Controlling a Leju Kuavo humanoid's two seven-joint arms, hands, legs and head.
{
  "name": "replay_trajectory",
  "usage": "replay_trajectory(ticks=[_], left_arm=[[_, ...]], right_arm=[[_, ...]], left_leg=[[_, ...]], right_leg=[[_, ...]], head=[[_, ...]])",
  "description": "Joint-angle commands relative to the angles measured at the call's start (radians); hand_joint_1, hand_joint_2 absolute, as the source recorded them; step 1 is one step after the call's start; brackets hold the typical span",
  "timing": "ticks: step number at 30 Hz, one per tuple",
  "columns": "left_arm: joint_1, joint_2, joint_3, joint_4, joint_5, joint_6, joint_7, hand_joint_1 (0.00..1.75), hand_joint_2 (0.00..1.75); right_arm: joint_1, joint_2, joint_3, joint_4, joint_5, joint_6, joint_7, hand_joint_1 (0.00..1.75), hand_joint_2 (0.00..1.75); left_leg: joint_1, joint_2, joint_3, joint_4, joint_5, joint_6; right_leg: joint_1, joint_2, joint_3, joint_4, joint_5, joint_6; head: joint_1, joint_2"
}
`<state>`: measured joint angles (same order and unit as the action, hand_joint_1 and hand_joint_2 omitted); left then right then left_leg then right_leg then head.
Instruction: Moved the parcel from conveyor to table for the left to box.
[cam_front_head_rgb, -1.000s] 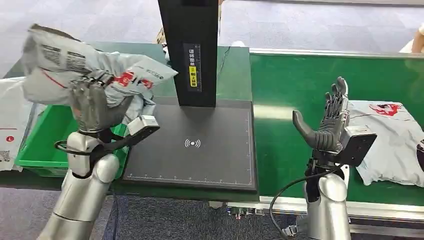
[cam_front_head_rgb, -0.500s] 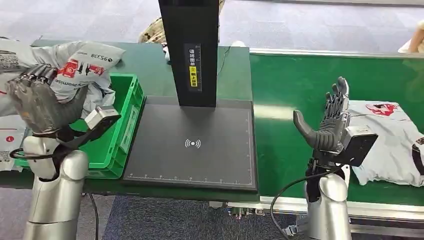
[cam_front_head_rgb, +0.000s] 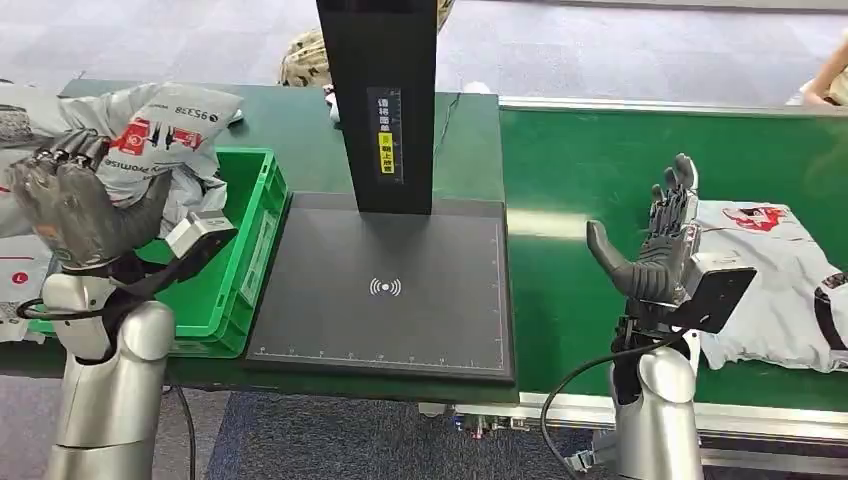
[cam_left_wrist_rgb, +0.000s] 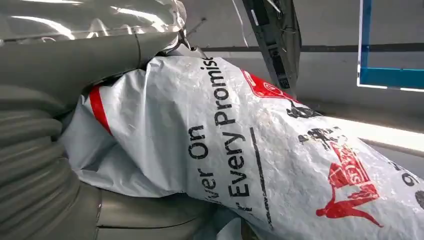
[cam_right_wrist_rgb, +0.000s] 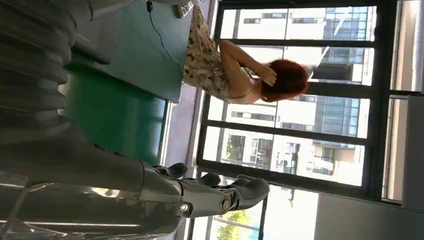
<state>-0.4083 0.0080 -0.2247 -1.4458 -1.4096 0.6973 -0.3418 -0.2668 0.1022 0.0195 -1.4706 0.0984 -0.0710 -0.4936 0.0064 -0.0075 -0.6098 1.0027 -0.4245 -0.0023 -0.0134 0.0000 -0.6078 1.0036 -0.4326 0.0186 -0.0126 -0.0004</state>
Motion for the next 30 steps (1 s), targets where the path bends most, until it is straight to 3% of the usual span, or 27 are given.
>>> replay_trajectory(ticks=[1, 17, 18, 19, 20, 24, 26, 30], left_arm=[[-0.031, 0.026, -0.004, -0.002, -0.008, 0.001, -0.008, 1.75, 1.75], [-0.031, 0.026, -0.004, -0.002, -0.008, 0.001, -0.008, 1.75, 1.75], [-0.435, 0.1, 0.256, 0.5, -0.093, -0.502, 0.495, 1.75, 1.75], [-0.576, 0.162, 0.264, 0.877, -0.096, -0.766, 0.624, 1.75, 1.75], [-0.62, 0.192, 0.269, 1.184, -0.102, -0.721, 0.589, 1.75, 1.75], [-0.605, 0.179, 0.271, 1.184, -0.103, -0.701, 0.593, 1.75, 1.75], [-0.598, 0.168, 0.272, 1.179, -0.103, -0.697, 0.6, 1.75, 1.75], [-0.59, 0.165, 0.277, 1.166, -0.101, -0.703, 0.604, 1.75, 1.75]], right_arm=[[-0.018, -0.029, 0.007, 0.034, -0.003, 0.0, 0.0, 0.0, 1.75], [-0.018, -0.029, 0.007, 0.034, -0.003, 0.0, 0.0, 0.0, 1.75], [-0.081, -0.003, 0.053, 0.109, 0.028, 0.068, 0.007, 0.0, 1.75], [-0.109, 0.007, 0.073, 0.15, 0.037, 0.048, 0.001, 0.0, 1.75], [-0.127, 0.007, 0.091, 0.178, 0.034, 0.027, -0.005, 0.0, 1.75], [-0.125, 0.0, 0.093, 0.178, 0.032, 0.025, -0.006, 0.0, 1.75], [-0.124, -0.006, 0.092, 0.172, 0.032, 0.026, -0.006, 0.0, 1.75], [-0.13, -0.015, 0.096, 0.174, 0.026, 0.029, -0.007, 0.0, 1.75]], left_leg=[[0.0, 0.0, 0.001, 0.0, 0.0, 0.0], [0.0, 0.001, 0.003, -0.001, -0.001, 0.0], [0.0, 0.0, 0.002, 0.0, -0.001, 0.0], [0.002, 0.0, -0.002, 0.002, 0.0, -0.001], [0.002, 0.0, -0.002, 0.004, 0.0, -0.002], [-0.001, 0.009, 0.007, -0.007, 0.005, -0.005], [-0.001, 0.017, 0.01, -0.01, 0.003, -0.008], [0.002, 0.009, 0.003, -0.005, 0.008, -0.007]], right_leg=[[0.0, 0.0, 0.001, 0.0, 0.0, 0.0], [0.001, 0.0, 0.003, -0.001, -0.001, -0.001], [0.001, 0.0, 0.002, -0.001, -0.001, -0.001], [0.002, 0.0, -0.002, 0.002, 0.0, -0.001], [0.002, -0.001, -0.002, 0.004, 0.0, -0.002], [0.0, 0.008, 0.002, -0.001, 0.007, -0.007], [0.0, 0.016, 0.001, -0.001, 0.009, -0.011], [0.004, 0.007, -0.002, 0.0, 0.007, -0.009]], head=[[0.0, 0.0], [0.0, 0.0], [0.0, 0.0], [0.0, 0.0], [0.0, 0.0], [0.011, 0.0], [-0.013, 0.0], [-0.011, 0.0]])
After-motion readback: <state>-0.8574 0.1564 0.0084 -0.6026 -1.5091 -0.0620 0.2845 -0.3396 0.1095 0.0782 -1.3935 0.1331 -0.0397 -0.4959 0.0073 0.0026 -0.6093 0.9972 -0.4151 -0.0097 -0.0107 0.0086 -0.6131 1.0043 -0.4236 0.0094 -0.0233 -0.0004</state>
